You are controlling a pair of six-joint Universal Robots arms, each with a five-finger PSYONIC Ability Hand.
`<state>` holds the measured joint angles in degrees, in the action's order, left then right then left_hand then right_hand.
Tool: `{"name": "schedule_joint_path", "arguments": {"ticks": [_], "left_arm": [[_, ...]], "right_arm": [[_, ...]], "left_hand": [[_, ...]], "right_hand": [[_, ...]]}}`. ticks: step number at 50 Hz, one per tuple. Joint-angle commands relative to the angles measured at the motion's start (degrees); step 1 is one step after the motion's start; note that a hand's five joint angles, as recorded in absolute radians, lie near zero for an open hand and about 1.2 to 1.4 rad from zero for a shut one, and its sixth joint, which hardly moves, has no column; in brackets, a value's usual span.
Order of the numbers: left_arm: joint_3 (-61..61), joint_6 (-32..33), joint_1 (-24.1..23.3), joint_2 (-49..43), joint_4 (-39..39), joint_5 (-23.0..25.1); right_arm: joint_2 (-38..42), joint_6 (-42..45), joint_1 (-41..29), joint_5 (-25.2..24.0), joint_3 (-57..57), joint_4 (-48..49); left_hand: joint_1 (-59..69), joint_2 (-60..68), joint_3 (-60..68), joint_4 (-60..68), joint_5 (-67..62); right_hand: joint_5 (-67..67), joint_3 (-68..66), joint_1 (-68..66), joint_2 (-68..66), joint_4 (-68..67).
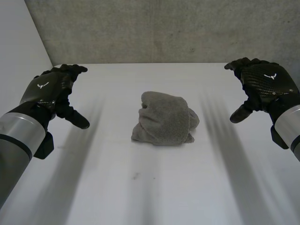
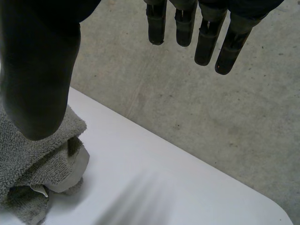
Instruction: Fold the towel.
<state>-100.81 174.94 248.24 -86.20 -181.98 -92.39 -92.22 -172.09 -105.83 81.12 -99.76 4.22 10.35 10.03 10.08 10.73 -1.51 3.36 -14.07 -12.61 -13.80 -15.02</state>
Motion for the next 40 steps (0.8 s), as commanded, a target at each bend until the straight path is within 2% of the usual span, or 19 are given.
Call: {"name": "schedule_joint_path", "arguments": {"ticks": [1, 4, 9, 11, 19, 25, 27, 31, 33, 38, 40], "left_arm": [[-0.08, 0.05, -0.13, -0.99, -0.4, 0.02], [-0.7, 0.14, -0.3, -2.57, -2.42, 0.11], [-1.93, 0.05, -0.74, -6.44, -7.78, 0.11], [-2.11, 0.23, -1.7, -10.63, -11.8, 0.11], [1.84, 0.23, -2.76, -21.71, -17.18, 0.19], [7.21, 0.31, -3.82, -28.67, -17.71, 0.37], [11.93, 0.49, -4.69, -33.57, -17.27, 1.5], [16.44, 0.23, -5.05, -37.81, -16.92, 2.83], [19.85, 0.23, -5.66, -41.49, -16.22, 3.36], [23.91, 0.23, -7.16, -45.37, -14.99, 3.36], [24.79, 0.23, -7.69, -46.34, -14.63, 3.36]], "right_arm": [[1.16, -0.09, -0.16, 0.0, -0.17, 1.05], [1.96, -0.09, -0.25, 0.0, -0.7, 2.55], [6.17, -0.18, -0.69, -0.44, -3.94, 13.42], [7.4, -0.09, -1.21, -0.44, -4.12, 15.1], [16.7, -0.26, -2.71, -1.49, -1.67, 16.79], [25.32, -0.97, -2.89, -2.9, 3.33, 16.26], [27.25, -1.05, -2.98, -3.25, 4.56, 16.0], [30.88, -2.02, -3.77, -3.52, 7.56, 15.65], [34.37, -4.12, -4.21, -3.6, 10.63, 15.38], [38.35, -8.7, -4.56, -4.48, 14.24, 15.03], [40.45, -12.11, -5.17, -6.32, 16.43, 15.21]], "left_hand": [[1.04, 1.37, 1.31, 0.66, 0.11], [1.21, 1.53, 1.48, 0.83, -0.05], [1.38, 1.7, 1.65, 0.99, -0.22], [1.71, 2.04, 1.98, 1.33, -0.56], [1.88, 2.21, 2.15, 1.5, -0.73], [2.22, 2.54, 2.49, 1.83, -1.06], [3.23, 3.55, 3.5, 2.84, -2.07], [4.91, 5.24, 5.18, 4.53, -3.75], [11.61, 11.93, 11.88, 11.22, -10.45], [14.67, 14.99, 14.94, 14.28, -13.51], [15.34, 15.66, 15.61, 14.96, -14.18]], "right_hand": [[-3.36, 4.07, 2.61, 3.8, 5.02], [-3.36, 4.07, 2.61, 3.8, 5.02], [-3.36, 4.07, 2.61, 3.8, 5.02], [-3.36, 4.07, 2.61, 3.8, 5.02], [-3.36, 4.07, 2.61, 3.8, 5.02], [-3.36, 4.07, 2.61, 3.8, 5.02], [-3.36, 4.07, 2.61, 3.8, 5.02], [-3.36, 4.07, 2.61, 3.8, 5.02], [-3.36, 4.07, 2.61, 3.8, 5.02], [-1.6, 2.3, 0.85, 2.04, 3.25], [4.25, -3.55, -5.01, -3.82, -2.6]]}}
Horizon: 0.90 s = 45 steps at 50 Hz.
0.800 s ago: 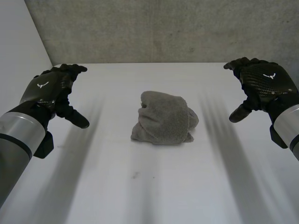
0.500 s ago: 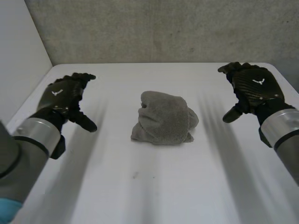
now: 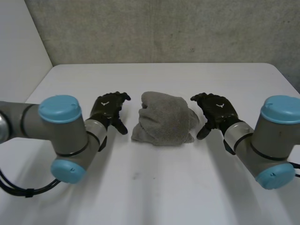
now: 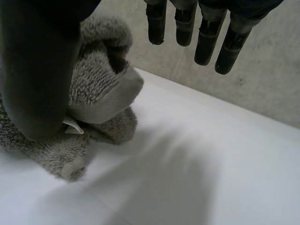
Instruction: Fold the towel.
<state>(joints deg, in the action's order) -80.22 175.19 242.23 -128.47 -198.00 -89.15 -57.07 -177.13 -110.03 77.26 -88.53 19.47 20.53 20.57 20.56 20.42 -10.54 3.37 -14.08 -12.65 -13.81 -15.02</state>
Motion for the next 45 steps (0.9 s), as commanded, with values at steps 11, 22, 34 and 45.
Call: {"name": "schedule_joint_path", "arguments": {"ticks": [11, 22, 34, 45], "left_arm": [[7.36, -0.11, -4.66, -8.55, 2.27, 0.12], [7.36, -0.28, -5.19, -0.32, 4.98, -3.92], [5.52, -2.66, -5.36, 20.89, 12.2, -4.89], [2.88, -1.87, -4.57, 27.92, 12.64, -5.07]], "right_arm": [[9.96, -10.61, -3.27, -3.52, 10.58, -0.23], [0.94, -2.55, -2.83, 1.04, 10.06, -1.28], [-18.84, 6.17, -3.44, 1.58, 6.36, -1.19], [-28.45, 12.42, -3.62, 1.93, 5.57, -8.49]], "left_hand": [[23.33, 23.28, 23.29, 23.44, -23.32], [59.47, 59.43, 59.44, 59.58, -59.46], [59.47, 59.43, 59.44, 59.58, -59.46], [59.47, 59.43, 59.44, 59.58, -59.46]], "right_hand": [[24.46, -23.76, -25.18, -24.03, -22.82], [66.63, -65.92, -67.35, -66.19, -64.98], [66.63, -65.92, -67.35, -66.19, -64.98], [66.63, -65.92, -67.35, -66.19, -64.98]]}}
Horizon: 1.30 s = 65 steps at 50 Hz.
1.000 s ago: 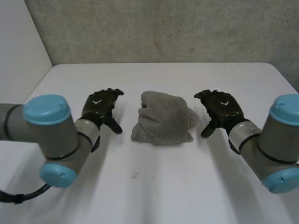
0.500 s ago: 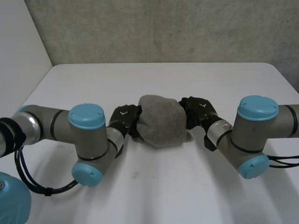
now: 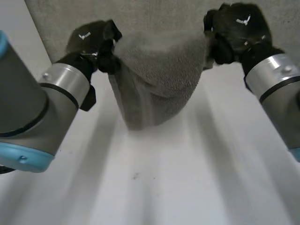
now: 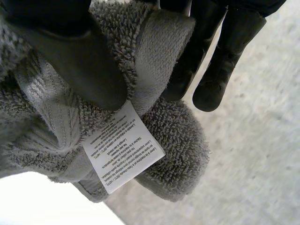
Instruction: Fold the towel.
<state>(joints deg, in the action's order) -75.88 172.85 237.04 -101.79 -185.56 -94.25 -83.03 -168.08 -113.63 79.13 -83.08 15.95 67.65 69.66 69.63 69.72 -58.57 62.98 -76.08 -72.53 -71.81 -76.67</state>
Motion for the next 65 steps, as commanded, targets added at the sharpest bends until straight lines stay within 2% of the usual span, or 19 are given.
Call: {"name": "schedule_joint_path", "arguments": {"ticks": [1, 4, 6, 9, 17, 21, 24, 25, 26, 27, 29, 33, 36, 40, 43, 48, 53, 57, 65], "left_arm": [[-1.99, 0.65, 0.96, 1.25, 0.46, 0.12], [-3.22, 0.74, 2.01, 0.99, 2.47, 0.29], [-3.66, 0.74, 2.45, 0.55, 4.05, 0.47], [-3.75, 1.09, 2.55, -0.59, 7.39, 0.73], [-0.08, 2.49, 2.72, -6.3, 9.16, 0.82], [4.14, 3.02, 3.07, -8.59, 8.9, 0.64], [8.1, 2.85, 4.04, -10.0, 7.68, 0.29], [8.11, 2.85, 4.04, -10.0, 7.67, 0.29], [10.72, 2.15, 4.91, -10.26, 5.32, 0.29], [12.32, 2.06, 5.88, -9.83, 1.99, 0.29], [13.12, 1.97, 6.32, -9.13, -1.35, 0.21], [12.25, 1.97, 6.5, -6.33, -8.03, -0.14], [8.14, 2.23, 6.94, -3.34, -11.12, -0.32], [0.2, 3.02, 7.2, -1.39, -12.98, -0.06], [-7.53, 3.11, 7.2, -1.39, -12.55, 0.03], [-21.65, 3.29, 7.03, -2.88, -12.72, 0.38], [-27.39, 4.87, 7.29, -4.03, -12.72, 0.47], [-32.65, 9.51, 7.56, -3.85, -12.55, 0.64], [-35.66, 13.04, 9.31, -3.15, -12.55, 0.64]], "right_arm": [[-2.23, 4.77, -0.01, 0.06, 0.38, -7.14], [-1.61, 6.89, -0.01, 0.06, 0.56, -10.5], [0.22, 11.61, 0.07, 0.15, 1.26, -17.77], [3.47, 14.78, -0.1, 0.32, 2.66, -22.35], [7.18, 15.59, -1.51, -0.21, 4.07, -21.93], [9.55, 16.03, -1.68, -0.12, 4.25, -16.13], [9.56, 16.03, -1.6, 0.41, 3.55, -5.81], [9.55, 16.03, -1.6, 0.41, 3.54, -5.76], [9.2, 16.12, -1.68, 0.84, 3.02, 1.73], [9.2, 16.12, -1.68, 0.85, 3.02, 1.8], [7.19, 16.12, -1.86, 1.9, 0.83, 16.67], [2.63, 16.2, -1.77, 2.43, -1.28, 25.76], [1.38, 16.12, -1.77, 2.61, -2.26, 26.41], [1.38, 16.2, -1.6, 2.52, -3.75, 18.32], [6.46, 16.38, -0.98, 1.55, -6.29, -1.66], [9.28, 17.43, -0.72, 1.2, -11.46, -10.83], [9.9, 19.81, -0.63, 0.41, -16.67, -11.47], [9.47, 22.26, -0.37, -1.08, -21.49, -11.47], [8.94, 22.27, 3.15, -3.45, -25.8, -11.12]], "left_hand": [[12.35, 10.34, 10.37, 10.28, -11.43], [12.35, 10.34, 10.37, 10.28, -11.43], [12.35, 10.34, 10.37, 10.28, -11.43], [12.35, 10.34, 10.37, 10.28, -11.43], [12.35, 10.34, 10.37, 10.28, -11.43], [12.35, 10.34, 10.37, 10.28, -11.43], [12.35, 10.34, 10.37, 10.28, -11.43], [12.35, 10.34, 10.37, 10.28, -11.43], [12.35, 10.34, 10.37, 10.28, -11.43], [12.35, 10.34, 10.37, 10.28, -11.43], [12.35, 10.34, 10.37, 10.28, -11.43], [12.35, 10.34, 10.37, 10.28, -11.43], [12.35, 10.34, 10.37, 10.28, -11.43], [12.35, 10.34, 10.37, 10.28, -11.43], [12.35, 10.34, 10.37, 10.28, -11.43], [12.35, 10.34, 10.37, 10.28, -11.43], [12.35, 10.34, 10.37, 10.28, -11.43], [12.35, 10.34, 10.37, 10.28, -11.43], [12.35, 10.34, 10.37, 10.28, -11.43]], "right_hand": [[7.02, -3.92, -7.47, -8.19, -3.33], [7.02, -3.92, -7.47, -8.19, -3.33], [7.02, -3.92, -7.47, -8.19, -3.33], [7.02, -3.92, -7.47, -8.19, -3.33], [7.02, -3.92, -7.47, -8.19, -3.33], [7.02, -3.92, -7.47, -8.19, -3.33], [7.02, -3.92, -7.47, -8.19, -3.33], [7.02, -3.92, -7.47, -8.19, -3.33], [7.02, -3.92, -7.47, -8.19, -3.33], [7.02, -3.92, -7.47, -8.19, -3.33], [7.02, -3.92, -7.47, -8.19, -3.33], [7.02, -3.92, -7.47, -8.19, -3.33], [7.02, -3.92, -7.47, -8.19, -3.33], [7.02, -3.92, -7.47, -8.19, -3.33], [7.02, -3.92, -7.47, -8.19, -3.33], [7.02, -3.92, -7.47, -8.19, -3.33], [7.02, -3.92, -7.47, -8.19, -3.33], [7.02, -3.92, -7.47, -8.19, -3.33], [7.02, -3.92, -7.47, -8.19, -3.33]]}}
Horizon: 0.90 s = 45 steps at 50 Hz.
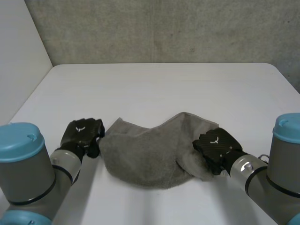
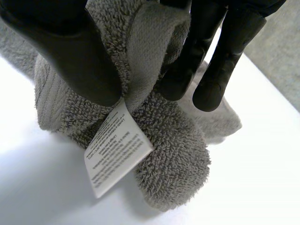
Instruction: Fold the towel.
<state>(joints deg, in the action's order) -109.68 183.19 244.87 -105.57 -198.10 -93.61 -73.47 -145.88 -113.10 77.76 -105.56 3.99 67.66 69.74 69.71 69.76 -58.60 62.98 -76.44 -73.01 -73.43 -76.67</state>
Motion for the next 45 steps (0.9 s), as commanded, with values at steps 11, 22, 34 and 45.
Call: {"name": "schedule_joint_path", "arguments": {"ticks": [11, 22, 34, 45], "left_arm": [[-0.88, 2.7, 7.99, 1.94, -0.27, 0.27], [-2.2, 2.7, 7.91, 4.4, 0.43, 0.45], [-1.06, 2.7, 7.73, 14.94, 3.42, 0.8], [4.73, 2.44, 8.43, 13.47, 3.86, 5.89]], "right_arm": [[-3.43, 0.16, 7.53, -2.87, -4.48, 1.11], [-7.3, 4.02, 8.86, -3.4, -4.22, -12.87], [-13.45, -8.96, 9.65, -4.63, 6.93, -15.68], [-4.33, -14.08, 8.25, -3.67, 21.68, -16.03]], "left_hand": [[12.34, 10.26, 10.29, 10.24, -11.4], [-4.29, -6.37, -6.34, -6.39, 5.23], [-56.61, -58.69, -58.66, -58.71, 57.55], [-47.72, -49.8, -49.77, -49.82, 48.66]], "right_hand": [[7.02, -3.56, -6.99, -6.57, -3.33], [-62.98, 66.44, 63.01, 63.43, 66.67], [-62.98, 66.44, 63.01, 63.43, 66.67], [-62.91, 66.38, 62.94, 63.36, 66.61]]}}
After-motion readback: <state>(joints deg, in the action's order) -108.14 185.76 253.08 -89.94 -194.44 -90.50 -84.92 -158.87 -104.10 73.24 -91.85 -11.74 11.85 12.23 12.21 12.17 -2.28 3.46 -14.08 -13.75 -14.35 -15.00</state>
